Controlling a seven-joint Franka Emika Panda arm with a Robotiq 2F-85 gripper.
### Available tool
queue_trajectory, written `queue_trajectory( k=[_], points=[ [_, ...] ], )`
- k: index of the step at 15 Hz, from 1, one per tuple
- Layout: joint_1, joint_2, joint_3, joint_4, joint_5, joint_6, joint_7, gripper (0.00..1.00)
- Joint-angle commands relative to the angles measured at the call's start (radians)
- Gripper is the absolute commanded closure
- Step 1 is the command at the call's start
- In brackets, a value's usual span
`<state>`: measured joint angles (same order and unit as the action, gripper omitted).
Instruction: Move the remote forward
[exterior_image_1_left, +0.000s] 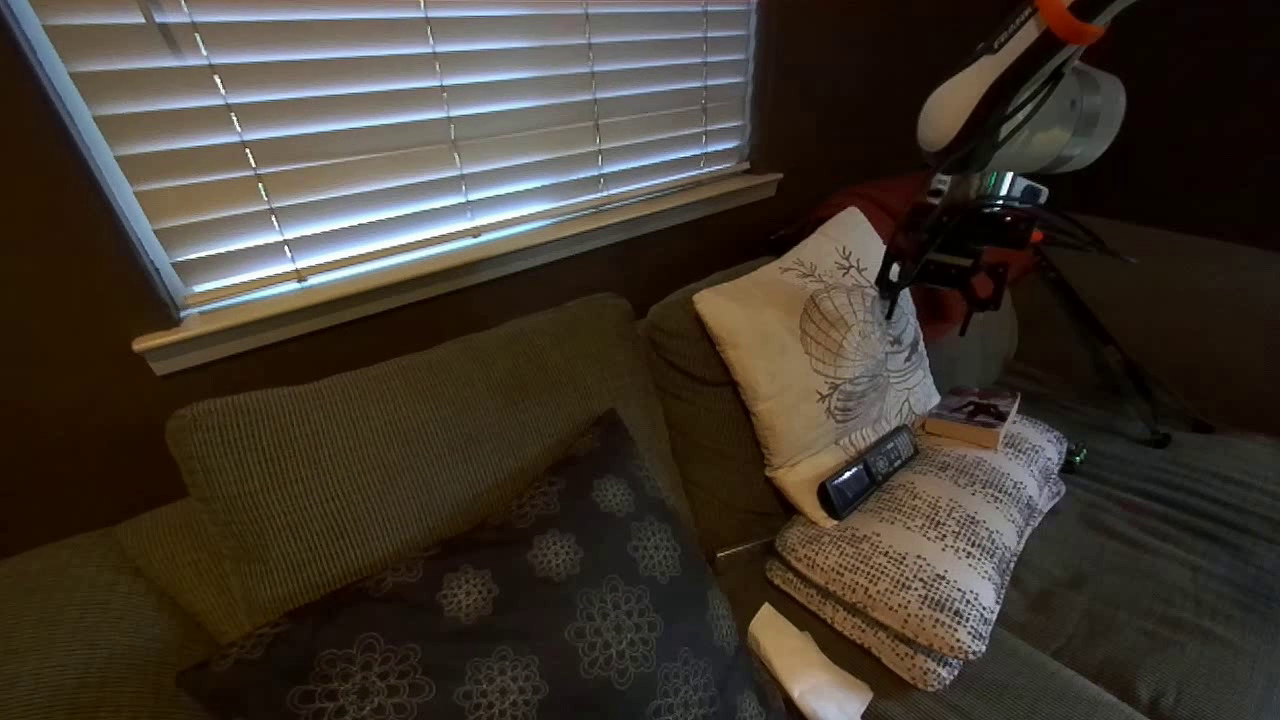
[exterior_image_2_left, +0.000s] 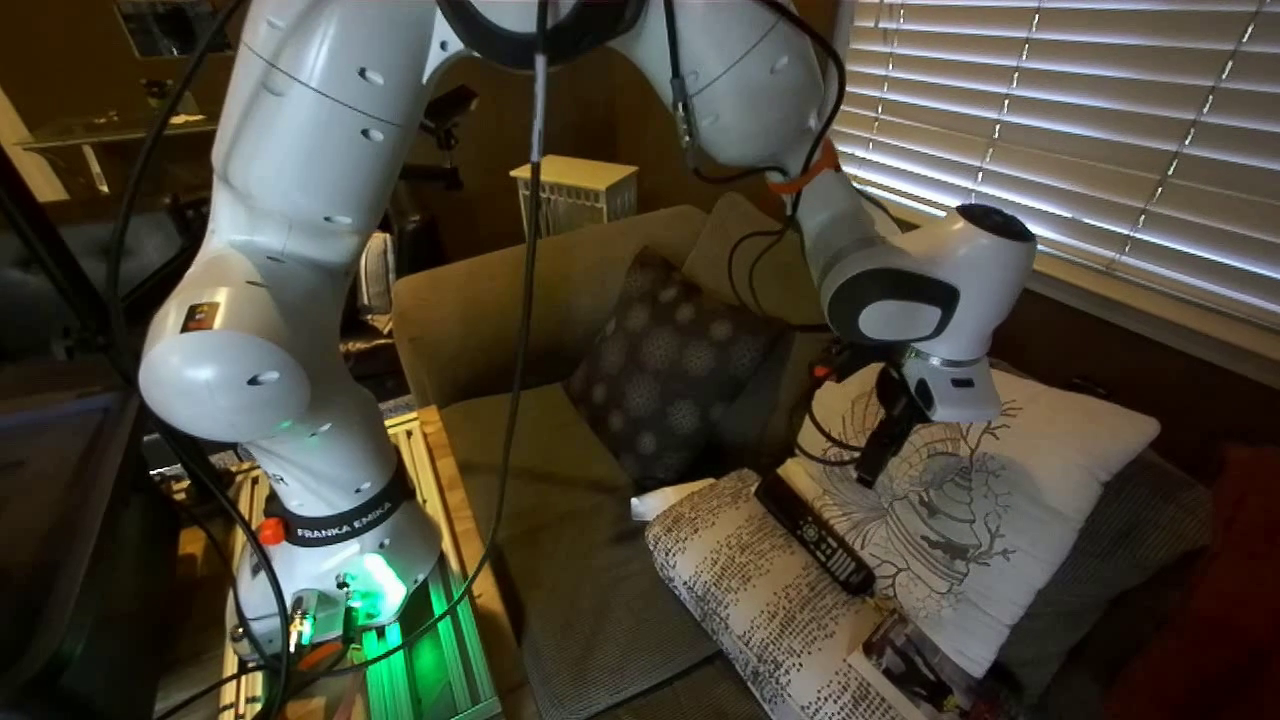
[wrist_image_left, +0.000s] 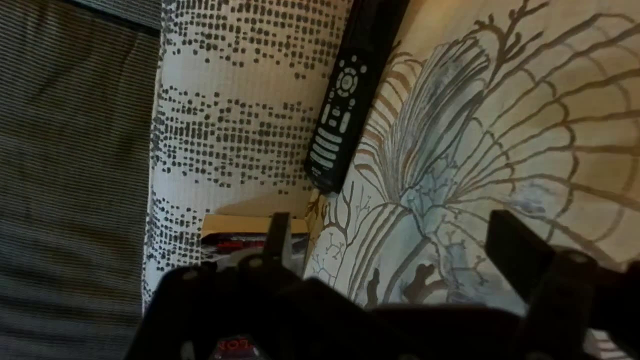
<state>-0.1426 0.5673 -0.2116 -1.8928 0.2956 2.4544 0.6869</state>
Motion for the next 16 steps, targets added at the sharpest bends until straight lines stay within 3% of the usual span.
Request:
queue_trajectory(
  k=[1, 6, 16],
  points=[
    [0.008, -0.132, -0.004, -0.115, -0.035, 0.022, -0.083, 0.00],
    [0.021, -0.276, -0.011, -0.196, -0.148, -0.012, -0.274, 0.00],
    [0.047, -0.450, 0.008, -0.247, -0.449, -0.118, -0.356, 0.00]
  ],
)
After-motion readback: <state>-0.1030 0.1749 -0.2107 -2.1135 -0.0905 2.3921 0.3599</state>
